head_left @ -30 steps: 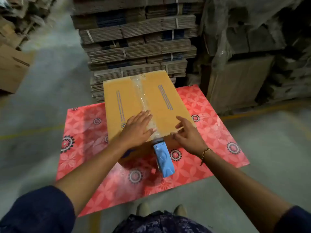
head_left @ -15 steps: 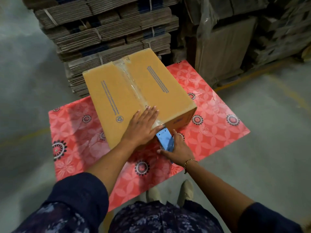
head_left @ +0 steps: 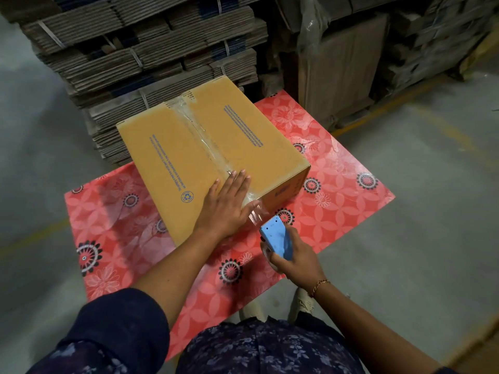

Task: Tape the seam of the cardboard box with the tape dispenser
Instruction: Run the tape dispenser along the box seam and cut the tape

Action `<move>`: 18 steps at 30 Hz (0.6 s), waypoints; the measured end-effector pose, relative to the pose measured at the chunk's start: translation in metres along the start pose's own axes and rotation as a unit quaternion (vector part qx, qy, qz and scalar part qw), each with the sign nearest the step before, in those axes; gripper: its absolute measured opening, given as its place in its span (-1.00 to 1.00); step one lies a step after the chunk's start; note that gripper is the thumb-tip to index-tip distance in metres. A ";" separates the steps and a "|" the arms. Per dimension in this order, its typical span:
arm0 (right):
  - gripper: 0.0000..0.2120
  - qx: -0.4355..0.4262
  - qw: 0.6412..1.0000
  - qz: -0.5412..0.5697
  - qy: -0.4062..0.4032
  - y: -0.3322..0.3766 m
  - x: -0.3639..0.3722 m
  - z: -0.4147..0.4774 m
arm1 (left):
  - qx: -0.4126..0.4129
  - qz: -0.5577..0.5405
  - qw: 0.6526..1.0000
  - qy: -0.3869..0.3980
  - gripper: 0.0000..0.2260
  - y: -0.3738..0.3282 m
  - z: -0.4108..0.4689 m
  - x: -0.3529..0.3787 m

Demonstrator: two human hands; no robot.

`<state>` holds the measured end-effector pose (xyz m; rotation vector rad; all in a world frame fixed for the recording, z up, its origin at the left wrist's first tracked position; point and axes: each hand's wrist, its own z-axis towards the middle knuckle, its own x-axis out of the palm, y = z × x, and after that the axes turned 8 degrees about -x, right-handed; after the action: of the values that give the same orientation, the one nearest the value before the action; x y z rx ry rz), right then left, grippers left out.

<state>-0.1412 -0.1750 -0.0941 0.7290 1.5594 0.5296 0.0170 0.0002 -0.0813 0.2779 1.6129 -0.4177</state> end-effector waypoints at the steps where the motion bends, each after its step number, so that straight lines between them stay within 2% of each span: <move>1: -0.34 -0.002 1.000 0.002 -0.012 0.002 -0.001 -0.003 | 0.000 -0.003 1.000 0.000 -0.31 0.000 0.000 0.000; 7: -0.32 0.013 0.996 -0.076 -0.040 0.011 -0.003 -0.004 | 0.005 -0.016 1.000 -0.010 -0.30 0.000 0.000 0.000; 11: -0.38 0.020 0.992 -0.115 -0.047 0.017 -0.013 -0.007 | 0.005 -0.016 1.000 -0.008 -0.29 0.000 -0.001 -0.002; 18: -0.37 0.030 0.987 -0.157 -0.017 0.025 -0.018 -0.010 | 0.006 -0.024 1.000 -0.002 -0.31 0.003 0.001 0.000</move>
<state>-0.1468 -0.1696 -0.0624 0.5210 1.6252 0.2373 0.0190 0.0024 -0.0813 0.2482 1.6169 -0.4648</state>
